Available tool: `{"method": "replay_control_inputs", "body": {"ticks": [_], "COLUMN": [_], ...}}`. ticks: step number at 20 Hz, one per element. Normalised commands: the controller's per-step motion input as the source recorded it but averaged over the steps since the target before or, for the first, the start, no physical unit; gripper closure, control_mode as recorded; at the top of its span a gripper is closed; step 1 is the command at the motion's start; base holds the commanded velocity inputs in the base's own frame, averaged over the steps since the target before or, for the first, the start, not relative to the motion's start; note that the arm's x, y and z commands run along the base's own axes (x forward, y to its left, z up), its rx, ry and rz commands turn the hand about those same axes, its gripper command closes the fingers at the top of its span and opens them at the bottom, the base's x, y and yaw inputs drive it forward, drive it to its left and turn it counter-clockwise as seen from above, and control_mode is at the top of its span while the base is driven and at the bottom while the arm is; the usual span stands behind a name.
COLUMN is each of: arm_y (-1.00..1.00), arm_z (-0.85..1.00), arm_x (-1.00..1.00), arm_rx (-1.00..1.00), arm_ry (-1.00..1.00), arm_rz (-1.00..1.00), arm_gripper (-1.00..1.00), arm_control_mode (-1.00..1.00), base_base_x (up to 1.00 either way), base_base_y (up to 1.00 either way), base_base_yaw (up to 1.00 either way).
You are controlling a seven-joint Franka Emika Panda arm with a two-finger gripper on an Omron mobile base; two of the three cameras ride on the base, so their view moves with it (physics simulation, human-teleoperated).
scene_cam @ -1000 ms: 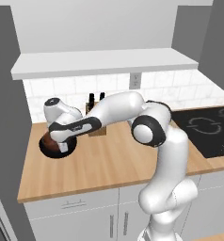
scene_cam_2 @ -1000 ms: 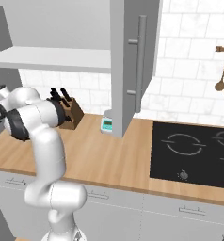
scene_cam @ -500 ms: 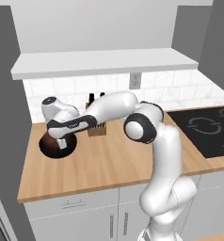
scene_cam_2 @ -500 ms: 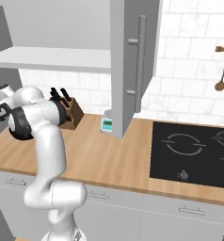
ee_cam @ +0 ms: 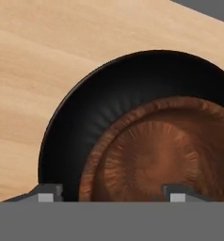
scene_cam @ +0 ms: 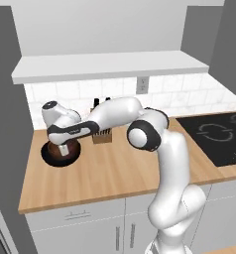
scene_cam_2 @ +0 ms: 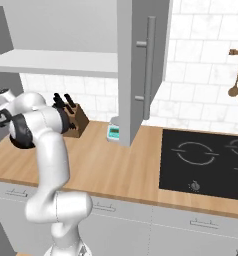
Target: Pick up the bowls on the counter and stack them on top of one another in the open cabinet. Place the smaller bowl on top of the larger bowl.
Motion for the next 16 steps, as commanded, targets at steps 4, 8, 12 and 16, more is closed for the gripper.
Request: {"method": "replay_control_inputs", "body": {"ticks": [4, 8, 12, 16], "arm_y": [-0.39, -0.37, 0.00, 0.22], "arm_z": [0.54, -0.01, -0.51, -0.68], "arm_x": [-0.79, -0.49, -0.21, -0.01], "arm_rx": [0.14, 0.03, 0.00, -0.09], "arm_ry": [-0.06, 0.10, 0.12, 0.08], "arm_rz": [0.01, 0.09, 0.13, 0.10], "arm_gripper": [-1.00, -1.00, -1.00, -1.00], "arm_control_mode": [-1.00, -1.00, -1.00, -1.00], "base_base_x": [0.00, 0.00, 0.00, 0.00], "base_base_y": [0.00, 0.00, 0.00, 0.00], "base_base_yaw": [0.00, 0.00, 0.00, 0.00]}}
